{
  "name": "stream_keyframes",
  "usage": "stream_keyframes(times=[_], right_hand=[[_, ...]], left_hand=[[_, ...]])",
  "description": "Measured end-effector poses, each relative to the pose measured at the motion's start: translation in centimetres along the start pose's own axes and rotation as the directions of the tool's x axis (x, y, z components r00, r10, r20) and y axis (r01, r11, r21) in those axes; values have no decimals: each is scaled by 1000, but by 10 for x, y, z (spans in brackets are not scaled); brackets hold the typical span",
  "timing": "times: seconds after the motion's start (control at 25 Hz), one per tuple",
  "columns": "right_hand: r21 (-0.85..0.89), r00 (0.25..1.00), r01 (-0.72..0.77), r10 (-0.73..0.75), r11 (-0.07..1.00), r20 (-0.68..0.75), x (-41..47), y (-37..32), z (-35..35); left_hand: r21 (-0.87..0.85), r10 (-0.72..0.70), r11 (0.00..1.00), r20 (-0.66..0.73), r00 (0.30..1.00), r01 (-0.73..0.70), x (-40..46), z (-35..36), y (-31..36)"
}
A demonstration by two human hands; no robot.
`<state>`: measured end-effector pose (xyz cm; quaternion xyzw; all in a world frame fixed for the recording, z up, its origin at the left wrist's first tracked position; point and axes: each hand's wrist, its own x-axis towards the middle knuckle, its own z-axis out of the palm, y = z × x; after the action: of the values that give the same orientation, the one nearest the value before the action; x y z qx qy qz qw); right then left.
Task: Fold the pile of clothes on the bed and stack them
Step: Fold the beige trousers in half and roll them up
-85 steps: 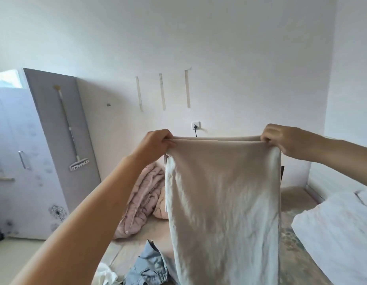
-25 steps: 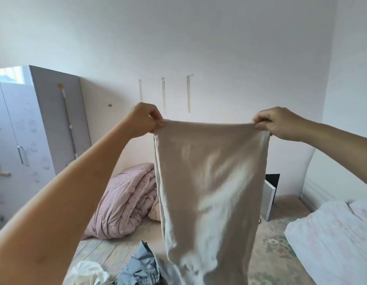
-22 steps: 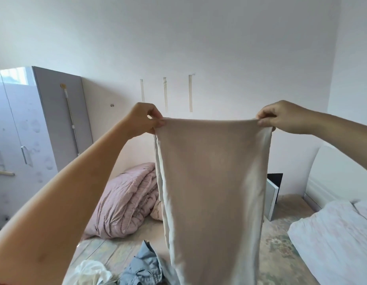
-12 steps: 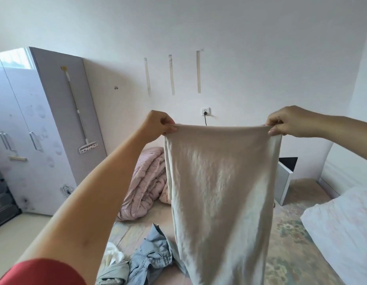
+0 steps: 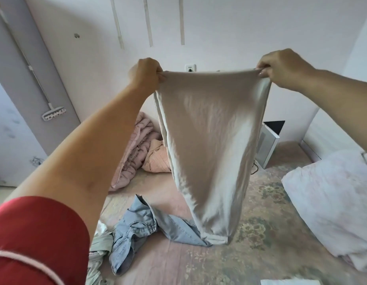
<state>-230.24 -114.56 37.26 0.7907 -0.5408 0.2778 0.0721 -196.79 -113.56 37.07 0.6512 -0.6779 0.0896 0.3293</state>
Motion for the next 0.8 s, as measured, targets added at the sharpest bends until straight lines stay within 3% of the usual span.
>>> stream_keyframes(times=[0.24, 0.4, 0.6, 0.8], right_hand=[[-20, 996, 71, -72, 997, -55, -22, 1, -1], [22, 994, 97, -97, 995, 43, -78, -1, 32], [129, 961, 111, -140, 985, 238, -213, -2, 110], [268, 868, 224, -317, 937, 382, -403, -14, 190]], left_hand=[[-99, 61, 993, -41, 997, -65, -10, 6, -13], [-163, 41, 986, 55, 998, -31, -71, 26, -24], [-139, 3, 990, 224, 975, 29, -223, 79, -58], [-149, 42, 988, 494, 868, 37, -419, 126, -102]])
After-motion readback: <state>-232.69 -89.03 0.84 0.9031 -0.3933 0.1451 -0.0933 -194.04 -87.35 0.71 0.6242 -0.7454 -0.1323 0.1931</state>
